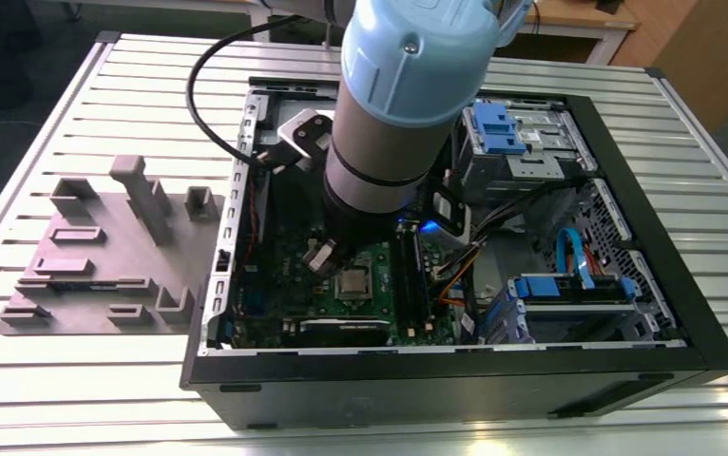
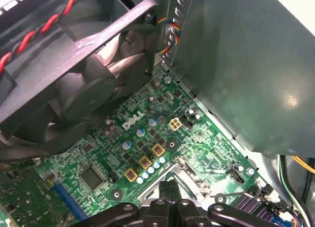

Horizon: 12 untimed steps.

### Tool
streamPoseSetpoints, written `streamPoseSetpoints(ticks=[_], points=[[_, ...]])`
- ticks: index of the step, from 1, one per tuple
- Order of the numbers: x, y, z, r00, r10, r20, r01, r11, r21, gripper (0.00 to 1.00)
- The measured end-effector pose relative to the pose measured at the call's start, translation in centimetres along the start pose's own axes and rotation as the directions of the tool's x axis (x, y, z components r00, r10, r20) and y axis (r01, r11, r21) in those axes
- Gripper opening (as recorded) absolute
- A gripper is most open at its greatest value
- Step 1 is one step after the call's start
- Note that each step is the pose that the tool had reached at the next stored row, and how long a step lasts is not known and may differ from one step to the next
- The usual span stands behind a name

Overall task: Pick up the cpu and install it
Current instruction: 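Install the first cpu locking lever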

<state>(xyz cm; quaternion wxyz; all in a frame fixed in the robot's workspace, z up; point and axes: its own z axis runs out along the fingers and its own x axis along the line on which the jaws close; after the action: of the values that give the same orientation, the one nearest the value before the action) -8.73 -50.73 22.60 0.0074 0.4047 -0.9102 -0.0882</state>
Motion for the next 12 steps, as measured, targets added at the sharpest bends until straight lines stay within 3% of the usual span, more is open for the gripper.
streamPoseSetpoints(ticks=[12], points=[[0.22,0.24,-0.04,1.0000,0.000,-0.0003,0.000,1.0000,0.0001,0.10]])
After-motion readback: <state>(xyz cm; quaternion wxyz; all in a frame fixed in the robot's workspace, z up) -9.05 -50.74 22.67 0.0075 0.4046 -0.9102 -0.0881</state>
